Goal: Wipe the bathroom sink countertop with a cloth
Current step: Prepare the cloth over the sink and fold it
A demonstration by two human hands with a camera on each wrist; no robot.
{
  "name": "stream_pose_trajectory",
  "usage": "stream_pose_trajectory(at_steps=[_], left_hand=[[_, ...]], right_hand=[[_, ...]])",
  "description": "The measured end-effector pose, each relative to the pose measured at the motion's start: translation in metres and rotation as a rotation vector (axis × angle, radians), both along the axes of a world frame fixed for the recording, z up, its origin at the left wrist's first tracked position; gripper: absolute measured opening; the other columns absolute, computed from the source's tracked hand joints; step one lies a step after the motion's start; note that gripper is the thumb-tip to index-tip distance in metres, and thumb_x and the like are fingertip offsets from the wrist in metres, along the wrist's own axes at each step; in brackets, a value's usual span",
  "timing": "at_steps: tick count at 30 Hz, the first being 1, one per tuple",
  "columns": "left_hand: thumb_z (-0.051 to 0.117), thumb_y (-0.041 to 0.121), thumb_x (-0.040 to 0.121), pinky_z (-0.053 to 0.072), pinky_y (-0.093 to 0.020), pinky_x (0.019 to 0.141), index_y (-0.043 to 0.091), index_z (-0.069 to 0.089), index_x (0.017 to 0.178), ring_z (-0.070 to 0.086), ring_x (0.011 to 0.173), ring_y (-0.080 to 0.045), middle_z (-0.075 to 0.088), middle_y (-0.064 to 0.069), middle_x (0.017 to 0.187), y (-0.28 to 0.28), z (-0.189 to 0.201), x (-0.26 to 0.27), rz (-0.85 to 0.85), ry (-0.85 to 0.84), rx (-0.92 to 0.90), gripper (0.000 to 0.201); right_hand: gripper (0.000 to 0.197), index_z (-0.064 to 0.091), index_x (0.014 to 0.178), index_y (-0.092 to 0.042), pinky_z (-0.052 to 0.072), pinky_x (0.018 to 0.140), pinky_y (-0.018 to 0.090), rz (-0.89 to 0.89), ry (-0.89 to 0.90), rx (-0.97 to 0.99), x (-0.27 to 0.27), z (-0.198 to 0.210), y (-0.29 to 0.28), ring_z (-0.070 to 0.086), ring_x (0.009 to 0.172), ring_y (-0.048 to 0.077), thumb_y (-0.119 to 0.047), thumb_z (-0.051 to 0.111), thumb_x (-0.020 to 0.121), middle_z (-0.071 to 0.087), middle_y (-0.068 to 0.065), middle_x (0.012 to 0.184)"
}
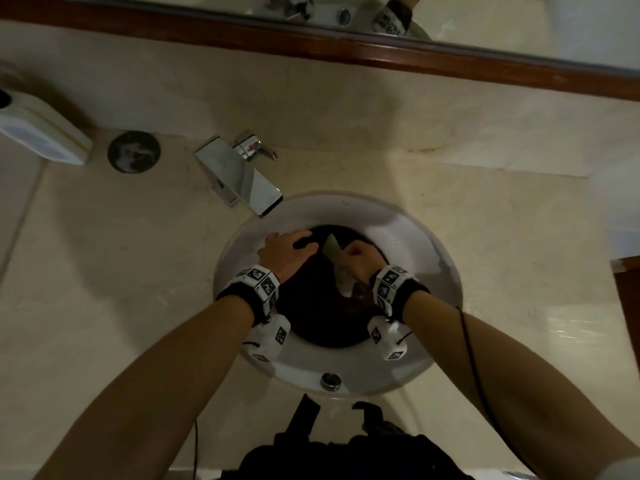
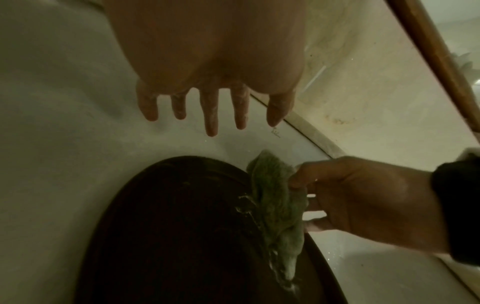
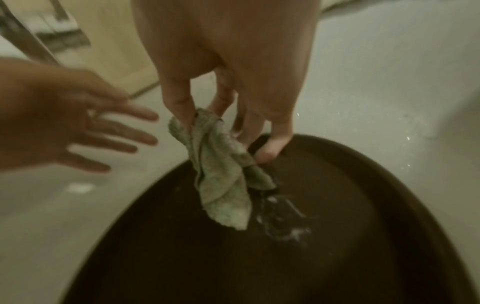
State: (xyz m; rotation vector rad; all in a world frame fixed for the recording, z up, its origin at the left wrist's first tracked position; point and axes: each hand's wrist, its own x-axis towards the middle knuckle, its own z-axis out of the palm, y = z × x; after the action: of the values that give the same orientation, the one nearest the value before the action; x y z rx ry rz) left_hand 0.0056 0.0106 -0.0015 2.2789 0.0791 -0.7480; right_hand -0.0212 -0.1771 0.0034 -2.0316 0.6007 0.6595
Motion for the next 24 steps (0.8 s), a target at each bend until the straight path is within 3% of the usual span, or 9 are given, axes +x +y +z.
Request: stream_pose_trajectory(at_steps=[3,6,8,11,13,16,20,22,24], left_hand=[[0.047,0.085,0.061,0.038,-0.045,0.108,0.062,0.055,0.11,0.049,0.123,-0.024,0.051,-0.001,0.136,0.001,-0.011,-0.001,0.003,0.014,-0.054,0.055],[0.051,0.084,0.062,0.04,-0.044,0.107,0.064,0.057,0.106,0.052,0.121,-0.02,0.054,0.003,0.134,0.002,-0.024,0.002,-0.026,-0.005,-0.133,0.048],[0.056,0.079,0.064,0.043,-0.045,0.103,0.055,0.064,0.103,0.057,0.114,-0.019,0.061,0.005,0.123,0.001,-0.017,0.003,-0.037,-0.021,-0.206,0.047],[0.066,0.053,0.075,0.046,-0.038,0.092,0.034,0.071,0.093,0.062,0.096,-0.015,0.068,0.007,0.101,-0.001,0.025,-0.004,-0.051,-0.072,-0.277,0.026],[0.069,0.03,0.083,0.048,-0.036,0.088,0.021,0.072,0.089,0.063,0.09,-0.014,0.069,0.004,0.091,-0.001,0.04,-0.01,-0.043,-0.097,-0.351,0.01],[0.068,0.015,0.084,0.049,-0.04,0.088,0.011,0.07,0.085,0.064,0.087,-0.021,0.069,-0.005,0.087,0.003,0.056,-0.017,-0.04,-0.121,-0.467,0.005],[0.064,0.007,0.088,0.048,-0.034,0.08,0.013,0.066,0.083,0.059,0.081,-0.017,0.066,-0.006,0.083,0.006,0.079,-0.021,-0.107,-0.128,-0.506,0.009],[0.061,0.004,0.089,0.047,-0.029,0.078,0.016,0.063,0.081,0.058,0.079,-0.015,0.063,-0.002,0.08,0.008,0.086,-0.022,-0.144,-0.124,-0.529,0.015],[0.059,0.002,0.089,0.048,-0.029,0.079,0.011,0.063,0.087,0.059,0.08,-0.016,0.063,-0.005,0.081,0.012,0.09,-0.022,-0.186,-0.112,-0.536,0.009]], right_hand=[[0.019,0.056,0.072,-0.018,0.044,0.059,0.027,-0.026,-0.084,0.115,-0.001,0.01,0.001,0.052,0.064,0.016,-0.01,0.066,0.085,0.056,0.001,0.068],[0.021,0.056,0.073,-0.015,0.043,0.055,0.019,-0.039,-0.127,0.221,-0.005,0.025,0.003,0.052,0.062,0.013,0.001,0.063,0.085,0.055,0.003,0.068],[0.018,0.058,0.076,-0.014,0.044,0.053,0.016,-0.068,-0.121,0.278,-0.009,0.035,0.005,0.055,0.064,0.013,0.002,0.064,0.084,0.058,0.003,0.072],[0.012,0.06,0.085,-0.009,0.045,0.052,0.013,-0.131,-0.112,0.341,-0.014,0.047,0.006,0.057,0.068,0.013,0.002,0.064,0.084,0.06,0.004,0.076],[0.01,0.062,0.086,-0.01,0.048,0.058,0.018,-0.16,-0.105,0.353,-0.019,0.056,0.008,0.06,0.072,0.016,0.0,0.064,0.083,0.064,0.004,0.079],[0.011,0.066,0.086,-0.019,0.045,0.074,0.029,-0.23,-0.077,0.374,-0.023,0.064,0.009,0.064,0.084,0.019,-0.009,0.061,0.086,0.069,0.002,0.088],[0.024,0.062,0.114,-0.026,0.041,0.087,0.038,-0.236,-0.057,0.389,-0.025,0.074,0.014,0.061,0.105,0.024,-0.021,0.049,0.095,0.065,0.001,0.115],[0.031,0.057,0.124,-0.029,0.039,0.091,0.039,-0.211,-0.049,0.382,-0.024,0.081,0.018,0.058,0.107,0.021,-0.021,0.045,0.097,0.062,-0.003,0.116],[0.038,0.052,0.132,-0.029,0.038,0.089,0.039,-0.207,-0.042,0.402,-0.023,0.084,0.023,0.056,0.102,0.017,-0.016,0.044,0.097,0.061,-0.006,0.111]])
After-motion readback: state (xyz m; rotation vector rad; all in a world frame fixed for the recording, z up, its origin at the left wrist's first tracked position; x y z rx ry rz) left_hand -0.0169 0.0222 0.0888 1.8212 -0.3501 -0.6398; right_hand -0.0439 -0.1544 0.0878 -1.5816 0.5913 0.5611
